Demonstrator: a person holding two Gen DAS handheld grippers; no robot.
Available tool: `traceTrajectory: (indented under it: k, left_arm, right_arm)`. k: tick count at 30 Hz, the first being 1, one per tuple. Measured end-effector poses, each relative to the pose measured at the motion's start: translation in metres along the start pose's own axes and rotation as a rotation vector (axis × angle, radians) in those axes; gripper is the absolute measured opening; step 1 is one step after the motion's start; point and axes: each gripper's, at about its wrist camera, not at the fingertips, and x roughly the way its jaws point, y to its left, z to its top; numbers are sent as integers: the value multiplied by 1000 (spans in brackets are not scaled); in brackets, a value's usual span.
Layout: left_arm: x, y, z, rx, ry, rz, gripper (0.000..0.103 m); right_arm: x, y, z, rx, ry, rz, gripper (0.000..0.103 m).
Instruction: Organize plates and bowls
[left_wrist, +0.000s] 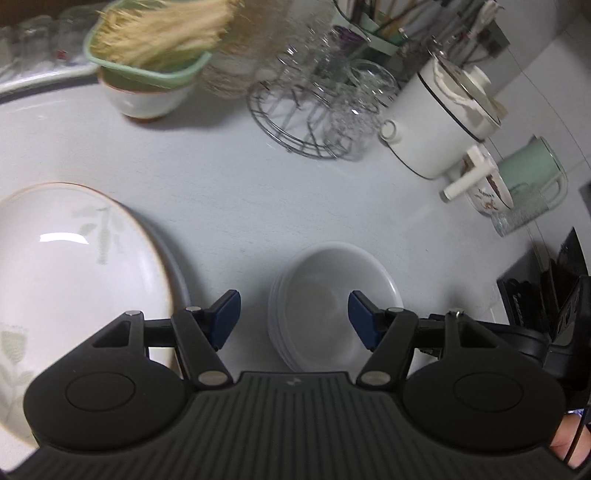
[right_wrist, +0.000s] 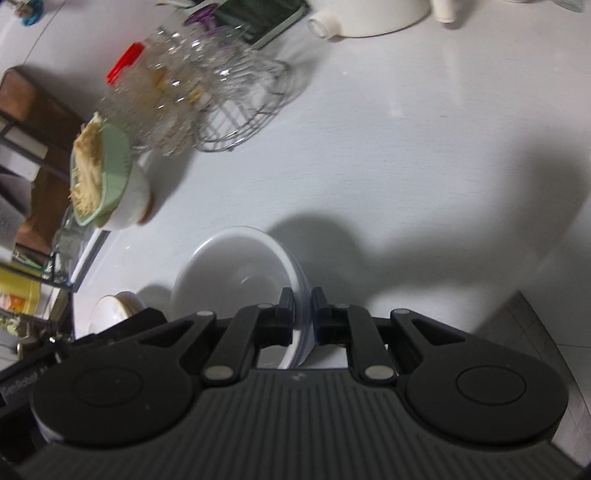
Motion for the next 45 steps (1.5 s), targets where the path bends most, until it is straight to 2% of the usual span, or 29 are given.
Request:
traceTrajectory:
  k: [2,9,11,15,17,19,22,32,38,45]
  left_arm:
    - [9,-1,1,5,21,-3,65]
    - [28,4,4,18,71,14,62]
    - [32,7,4,9,76,14,54]
    - [39,7,5,31,62,36,48]
    - [42,8,6,19,76,22,38]
    - [46,6,6,37,83,41,35]
    - [49,5,5,44,95,30,31]
    - [47,3,6,56,125,28,29]
    - [33,-4,13,87,119,11,29]
    - [4,-5,10,75,101,3,29]
  right_arm:
    - [-2,-4,1,15,-8,-9,13]
    - [-2,-1,2,11,-32,-26,15]
    - [-2,1,2,-8,-28,-33,15]
    - [1,-1,-2,-18,-22,-38,16]
    - [3,-1,-4,-10,-15,-34,17]
    - [4,0,-5,-19,-16,-36,17]
    - [5,-2,-4,-15,-17,-20,17]
    - [9,-4,-3,14,2,9,17]
    - [-4,1,-11,3,5,4,17]
    - [-24,13,-18,-27,3,6,17]
